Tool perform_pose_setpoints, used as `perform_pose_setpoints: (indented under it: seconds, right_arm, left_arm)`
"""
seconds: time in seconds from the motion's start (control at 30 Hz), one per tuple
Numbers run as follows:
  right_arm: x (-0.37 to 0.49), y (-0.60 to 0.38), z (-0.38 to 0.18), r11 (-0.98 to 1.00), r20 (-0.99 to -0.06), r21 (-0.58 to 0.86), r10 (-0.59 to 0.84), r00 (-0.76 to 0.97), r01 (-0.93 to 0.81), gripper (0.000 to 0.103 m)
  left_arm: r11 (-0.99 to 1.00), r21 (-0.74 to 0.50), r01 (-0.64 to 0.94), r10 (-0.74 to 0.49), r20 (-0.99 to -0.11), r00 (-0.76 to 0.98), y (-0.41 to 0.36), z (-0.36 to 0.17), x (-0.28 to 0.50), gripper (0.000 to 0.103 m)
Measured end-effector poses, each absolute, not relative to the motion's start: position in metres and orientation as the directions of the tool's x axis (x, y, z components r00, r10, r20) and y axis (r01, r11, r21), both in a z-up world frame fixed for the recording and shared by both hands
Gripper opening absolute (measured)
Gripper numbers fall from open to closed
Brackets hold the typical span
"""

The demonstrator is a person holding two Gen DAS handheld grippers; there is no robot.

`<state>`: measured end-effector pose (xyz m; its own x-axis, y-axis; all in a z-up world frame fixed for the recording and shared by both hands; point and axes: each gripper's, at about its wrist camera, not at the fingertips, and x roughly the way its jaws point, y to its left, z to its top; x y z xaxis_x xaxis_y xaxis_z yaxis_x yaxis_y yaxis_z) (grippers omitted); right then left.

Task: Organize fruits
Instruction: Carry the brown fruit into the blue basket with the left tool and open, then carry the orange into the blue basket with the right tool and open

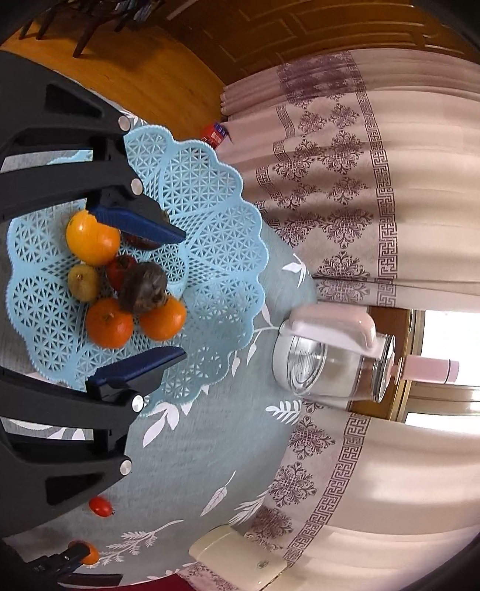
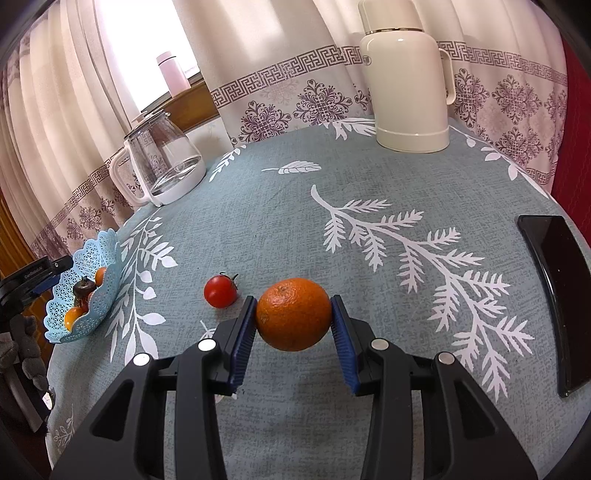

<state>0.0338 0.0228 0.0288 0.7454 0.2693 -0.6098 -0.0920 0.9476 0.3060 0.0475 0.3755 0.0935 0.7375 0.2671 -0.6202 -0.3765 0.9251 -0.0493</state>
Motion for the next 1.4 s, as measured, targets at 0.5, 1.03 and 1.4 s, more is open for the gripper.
perform_pose_setpoints:
  seconds: [0.5,1.03,1.4]
  right_arm:
    - [0.033,0.023,0.029,0.949,-0.609,0.302,0.266,0.747,-0.092,0.041]
    - [0.033,0.031,0.030,0.968,-0.620,0.241,0.215,0.755,-0.078,0.041]
    - [0.030,0.070,0.053,0.953,-0.609,0.252,0.291,0.738,-0.168,0.041]
  left_arm:
    - [0.900,-0.040,-0.434,0.315,-0.627,0.712,0.389,0.083,0.028,0.066]
    - [0.852,-0.003,-0.523,0.431,-0.561,0.707,0.389,0.072,-0.006,0.082]
    - [0.850,-0.006,-0.527,0.448,-0.520,0.728,0.381,0.065,-0.018,0.082]
